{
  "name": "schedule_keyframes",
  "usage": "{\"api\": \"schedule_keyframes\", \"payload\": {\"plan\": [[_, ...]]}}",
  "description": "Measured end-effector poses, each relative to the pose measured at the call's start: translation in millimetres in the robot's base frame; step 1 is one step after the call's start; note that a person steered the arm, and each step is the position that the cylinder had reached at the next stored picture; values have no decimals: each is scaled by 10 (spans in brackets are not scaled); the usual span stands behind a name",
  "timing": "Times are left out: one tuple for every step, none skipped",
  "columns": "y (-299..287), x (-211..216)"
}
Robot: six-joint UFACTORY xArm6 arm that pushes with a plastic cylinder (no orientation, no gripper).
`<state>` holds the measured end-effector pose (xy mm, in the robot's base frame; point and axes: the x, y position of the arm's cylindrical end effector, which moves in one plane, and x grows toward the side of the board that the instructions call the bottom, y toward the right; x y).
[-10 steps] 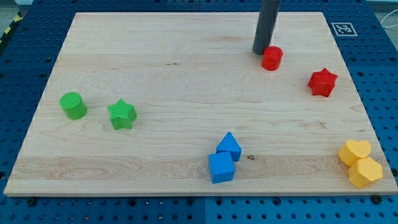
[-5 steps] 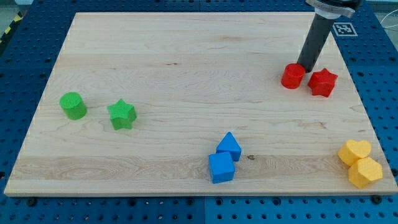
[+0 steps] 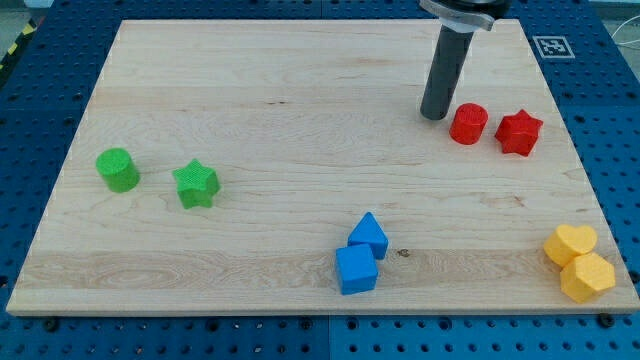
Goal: Push the red circle closer to the red star
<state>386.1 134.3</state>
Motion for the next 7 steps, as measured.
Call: {"api": "schedule_keyframes", "payload": {"plan": [[-16, 104], [-16, 203], [30, 236], [127, 236], [215, 236], [304, 236], [371, 236]]}}
